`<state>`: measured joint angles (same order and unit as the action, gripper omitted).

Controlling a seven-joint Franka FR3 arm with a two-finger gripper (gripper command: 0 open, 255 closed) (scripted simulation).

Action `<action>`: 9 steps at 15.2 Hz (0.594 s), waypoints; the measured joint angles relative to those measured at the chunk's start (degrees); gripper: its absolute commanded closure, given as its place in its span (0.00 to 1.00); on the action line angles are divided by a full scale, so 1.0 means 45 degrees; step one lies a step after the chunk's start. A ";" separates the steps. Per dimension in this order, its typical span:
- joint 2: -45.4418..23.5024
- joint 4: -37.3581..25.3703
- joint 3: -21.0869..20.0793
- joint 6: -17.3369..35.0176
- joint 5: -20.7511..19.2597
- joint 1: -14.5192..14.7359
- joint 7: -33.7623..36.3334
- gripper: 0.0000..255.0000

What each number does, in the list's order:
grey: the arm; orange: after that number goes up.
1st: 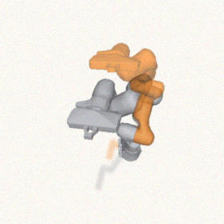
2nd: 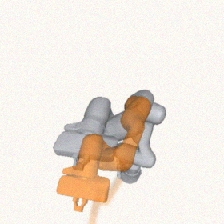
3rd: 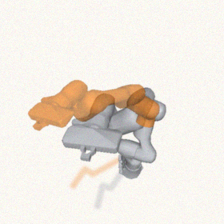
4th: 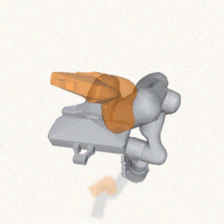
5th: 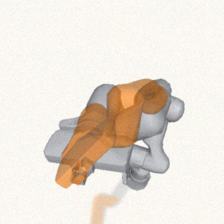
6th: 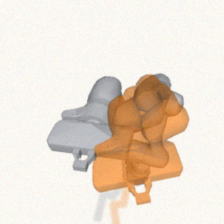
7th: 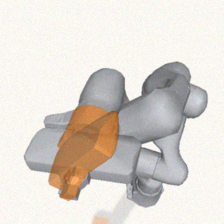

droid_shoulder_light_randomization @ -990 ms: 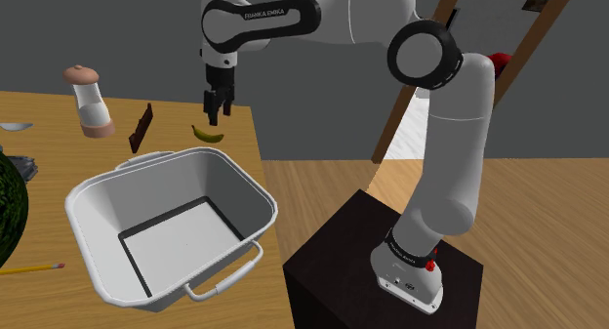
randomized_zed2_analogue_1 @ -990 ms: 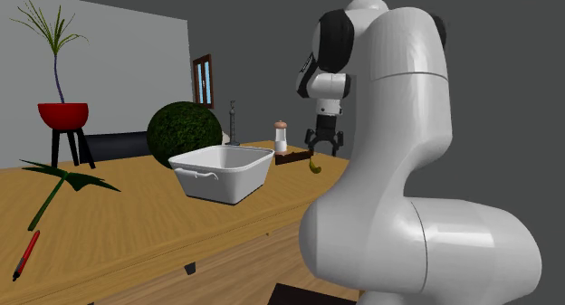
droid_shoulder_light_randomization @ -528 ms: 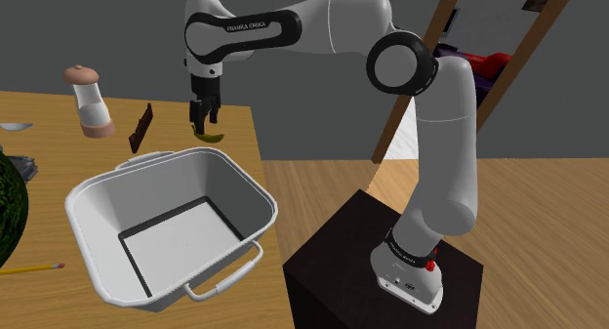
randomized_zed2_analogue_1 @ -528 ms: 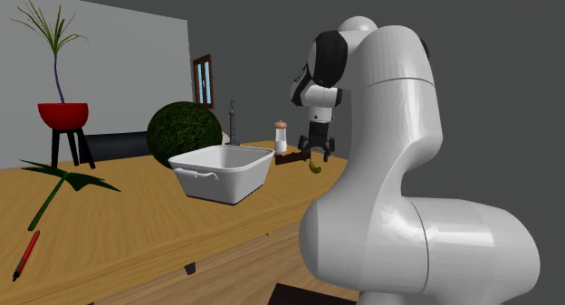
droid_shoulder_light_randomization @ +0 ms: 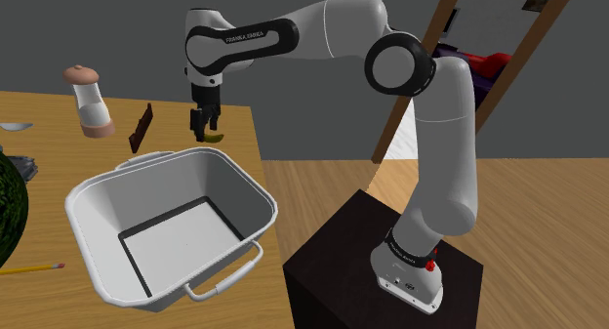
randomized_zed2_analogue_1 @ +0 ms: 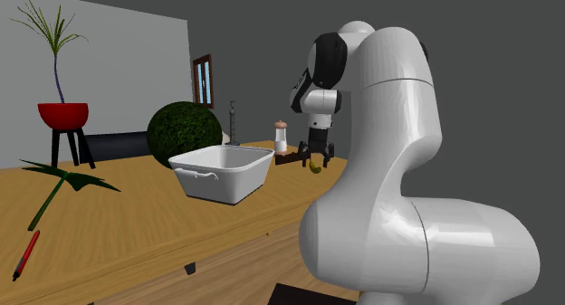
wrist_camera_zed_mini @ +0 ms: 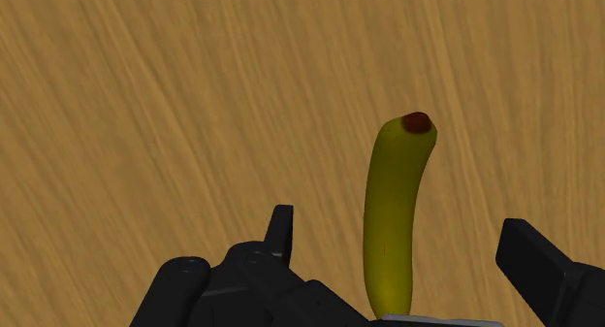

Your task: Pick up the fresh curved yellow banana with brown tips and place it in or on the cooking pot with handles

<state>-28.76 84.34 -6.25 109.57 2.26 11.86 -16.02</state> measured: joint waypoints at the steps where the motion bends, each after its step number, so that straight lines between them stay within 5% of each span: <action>1: 0.0001 0.0005 0.0000 0.0005 0.0000 0.0000 0.0000 0.00; 2: 0.0002 0.0008 0.0000 0.0007 0.0000 0.0000 -0.0001 0.00; 3: 0.0002 0.0008 0.0000 0.0007 0.0000 0.0000 -0.0001 1.00; 9: 0.0002 0.0008 0.0000 0.0007 0.0000 0.0000 -0.0001 1.00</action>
<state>-28.75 84.38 -6.25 109.60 2.26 11.86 -16.03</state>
